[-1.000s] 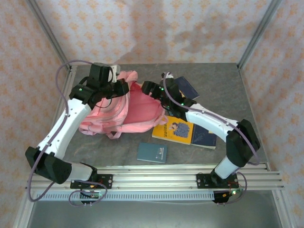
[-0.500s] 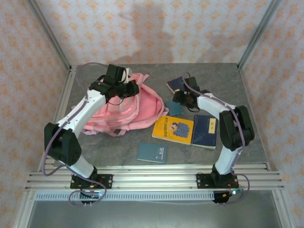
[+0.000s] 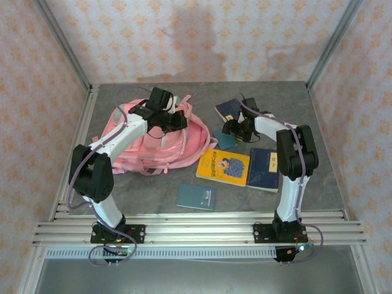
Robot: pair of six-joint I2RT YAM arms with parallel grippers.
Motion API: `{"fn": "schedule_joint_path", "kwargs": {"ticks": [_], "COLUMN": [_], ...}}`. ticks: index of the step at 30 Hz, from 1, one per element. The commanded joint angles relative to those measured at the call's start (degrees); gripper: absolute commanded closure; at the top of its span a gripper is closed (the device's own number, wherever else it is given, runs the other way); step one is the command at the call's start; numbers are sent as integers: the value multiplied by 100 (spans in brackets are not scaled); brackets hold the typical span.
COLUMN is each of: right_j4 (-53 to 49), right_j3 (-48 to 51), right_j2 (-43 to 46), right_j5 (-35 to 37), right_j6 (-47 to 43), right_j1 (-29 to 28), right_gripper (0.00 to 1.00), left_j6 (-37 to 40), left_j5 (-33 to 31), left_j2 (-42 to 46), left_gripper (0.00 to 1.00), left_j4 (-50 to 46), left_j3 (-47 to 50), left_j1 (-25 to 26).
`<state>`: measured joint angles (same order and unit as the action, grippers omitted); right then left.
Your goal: Pack books, pencil case, and school supplies into a backpack
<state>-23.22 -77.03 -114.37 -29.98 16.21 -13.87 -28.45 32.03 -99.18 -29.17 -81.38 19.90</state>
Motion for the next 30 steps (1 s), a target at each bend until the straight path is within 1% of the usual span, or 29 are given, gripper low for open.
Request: {"fn": "schedule_joint_path", "kwargs": {"ticks": [1, 6, 12, 17, 19, 21, 24, 26, 30], "right_j4": [-121, 156, 349, 1099, 1368, 1296, 1215, 992, 656], "right_j3": [-118, 27, 195, 620, 731, 696, 684, 563, 292], "right_j2": [-326, -187, 70, 261, 260, 244, 273, 275, 198], "right_j5": [-1028, -1543, -1766, -2280, -2372, -2211, -1692, -1277, -825], "right_j6": [-142, 39, 223, 777, 997, 1003, 1025, 982, 897], "right_j1": [-174, -161, -95, 106, 135, 136, 132, 131, 137], "right_gripper": [31, 36, 39, 44, 47, 52, 63, 69, 68], "left_j6": [138, 168, 199, 227, 226, 266, 327, 202, -178], "left_j5": [12, -5, -4, -47, -57, -132, -390, -433, -298], "left_j2": [-126, -128, -166, -155, -156, -125, 34, 162, 538], "left_gripper": [100, 100, 100, 100, 100, 100, 100, 100, 100], "left_j4": [74, 43, -10, -45, -58, -112, -163, -25, 652], "left_j3": [-165, -172, -185, -194, -201, -220, -190, -64, 368], "left_j1": [-13, -8, -13, -10, -12, -12, -70, -198, -505]}}
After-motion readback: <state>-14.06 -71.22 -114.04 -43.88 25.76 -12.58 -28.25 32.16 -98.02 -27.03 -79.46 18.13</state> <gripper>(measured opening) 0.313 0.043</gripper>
